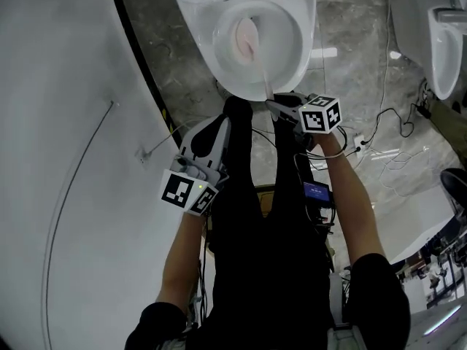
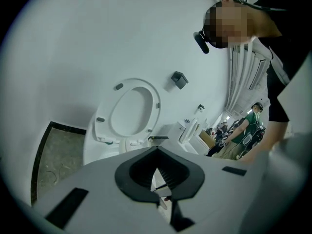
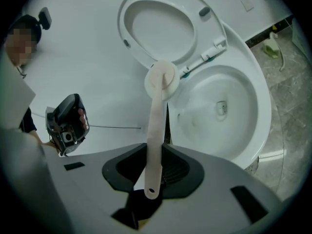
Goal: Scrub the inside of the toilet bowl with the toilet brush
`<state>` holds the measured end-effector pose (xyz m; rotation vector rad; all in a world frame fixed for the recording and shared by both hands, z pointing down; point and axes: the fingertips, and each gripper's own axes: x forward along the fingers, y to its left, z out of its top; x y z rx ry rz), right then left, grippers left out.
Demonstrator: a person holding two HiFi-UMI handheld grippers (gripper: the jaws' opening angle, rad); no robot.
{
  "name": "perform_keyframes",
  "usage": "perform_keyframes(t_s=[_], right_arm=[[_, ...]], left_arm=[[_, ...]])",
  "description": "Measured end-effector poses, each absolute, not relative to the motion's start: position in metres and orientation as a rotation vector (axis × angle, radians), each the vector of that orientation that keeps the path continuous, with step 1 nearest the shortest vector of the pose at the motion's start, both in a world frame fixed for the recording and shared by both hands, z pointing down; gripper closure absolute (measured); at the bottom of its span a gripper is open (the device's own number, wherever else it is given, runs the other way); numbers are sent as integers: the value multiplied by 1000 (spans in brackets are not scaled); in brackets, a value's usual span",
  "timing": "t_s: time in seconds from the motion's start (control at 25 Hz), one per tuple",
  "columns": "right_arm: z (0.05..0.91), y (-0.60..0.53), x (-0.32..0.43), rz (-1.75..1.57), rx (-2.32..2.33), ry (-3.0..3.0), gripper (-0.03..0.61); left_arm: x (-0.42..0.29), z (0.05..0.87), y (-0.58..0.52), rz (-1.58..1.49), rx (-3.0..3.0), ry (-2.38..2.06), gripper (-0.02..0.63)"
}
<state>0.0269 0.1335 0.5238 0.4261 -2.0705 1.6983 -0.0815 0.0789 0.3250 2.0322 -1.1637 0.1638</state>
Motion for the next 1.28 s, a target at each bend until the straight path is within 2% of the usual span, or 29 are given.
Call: perform_keyframes(t_s=[0.52, 1.28], right_arm=[[607, 155, 29, 1650, 429, -1890, 477], [666, 174, 11, 1515, 285, -1575, 477]], left_arm=[[-95, 371, 65, 250, 2057, -1173, 604], [-107, 396, 62, 285, 2032, -1183, 604]])
